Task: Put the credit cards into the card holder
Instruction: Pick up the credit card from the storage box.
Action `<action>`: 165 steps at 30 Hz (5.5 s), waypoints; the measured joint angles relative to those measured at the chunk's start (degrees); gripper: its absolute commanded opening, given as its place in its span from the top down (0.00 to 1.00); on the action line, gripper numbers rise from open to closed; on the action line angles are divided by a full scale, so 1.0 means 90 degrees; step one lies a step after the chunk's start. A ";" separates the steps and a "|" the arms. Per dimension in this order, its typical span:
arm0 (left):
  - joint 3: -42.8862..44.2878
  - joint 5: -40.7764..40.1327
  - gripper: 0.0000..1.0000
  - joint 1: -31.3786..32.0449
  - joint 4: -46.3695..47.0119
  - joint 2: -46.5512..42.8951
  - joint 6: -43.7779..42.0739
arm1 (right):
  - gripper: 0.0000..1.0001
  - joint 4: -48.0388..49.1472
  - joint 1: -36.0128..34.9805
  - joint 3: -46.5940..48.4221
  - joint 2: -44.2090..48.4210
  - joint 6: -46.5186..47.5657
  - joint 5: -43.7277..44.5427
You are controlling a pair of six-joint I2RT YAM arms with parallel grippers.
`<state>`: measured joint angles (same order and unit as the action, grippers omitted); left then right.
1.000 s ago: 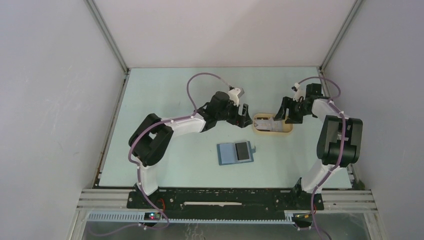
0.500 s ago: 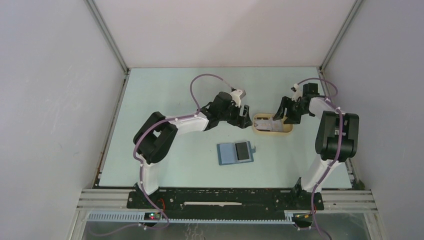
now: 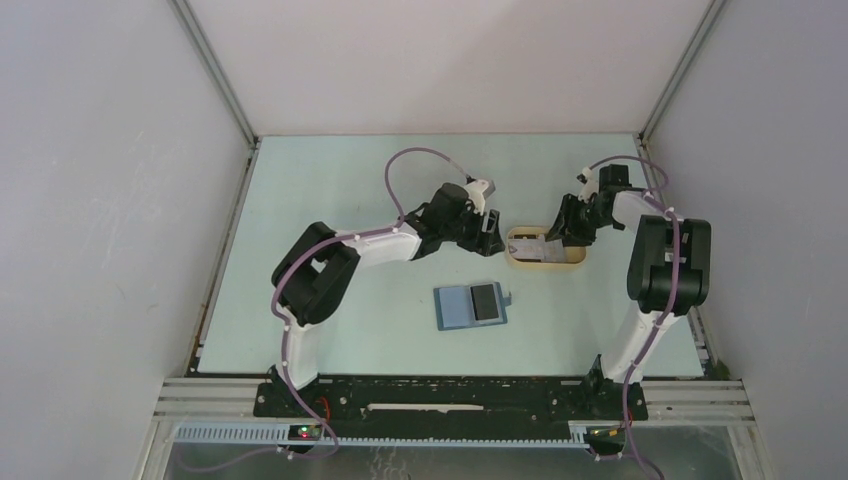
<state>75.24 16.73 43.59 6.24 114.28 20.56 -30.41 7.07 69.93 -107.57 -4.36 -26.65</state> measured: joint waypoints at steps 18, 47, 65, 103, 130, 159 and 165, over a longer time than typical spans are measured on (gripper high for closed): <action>0.0046 0.0034 0.32 0.0068 -0.0051 0.0124 -0.0010 | 0.56 -0.0155 -0.0119 0.0036 -0.0039 0.0112 -0.0685; 0.0046 0.0070 0.33 0.0073 -0.0051 0.0126 -0.0010 | 0.51 -0.0311 0.0039 0.0073 -0.0308 0.0134 -0.2773; 0.0131 0.0170 0.34 0.0073 -0.0097 0.0199 -0.0010 | 0.50 -0.0338 -0.0078 0.0073 -0.0634 0.0131 -0.2863; 0.0131 0.0168 0.34 0.0073 -0.0100 0.0206 -0.0012 | 0.51 -0.0600 0.0369 0.0114 -0.0585 0.0301 -0.3249; 0.0131 0.0170 0.34 0.0073 -0.0100 0.0206 -0.0015 | 0.56 -0.0787 0.0665 0.0114 -0.0583 0.0357 -0.3432; 0.0131 0.0168 0.34 0.0073 -0.0095 0.0206 -0.0017 | 0.97 -0.0792 0.0770 0.0114 -0.0542 0.0435 -0.2858; 0.0129 0.0168 0.34 0.0073 0.0015 0.0204 -0.0017 | 0.95 -0.0784 0.0826 0.0114 -0.0265 0.0444 -0.2674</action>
<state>76.40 18.24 44.25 6.37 116.11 20.40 -37.47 14.50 70.96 -109.95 -0.36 -50.72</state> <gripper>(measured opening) 0.659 0.036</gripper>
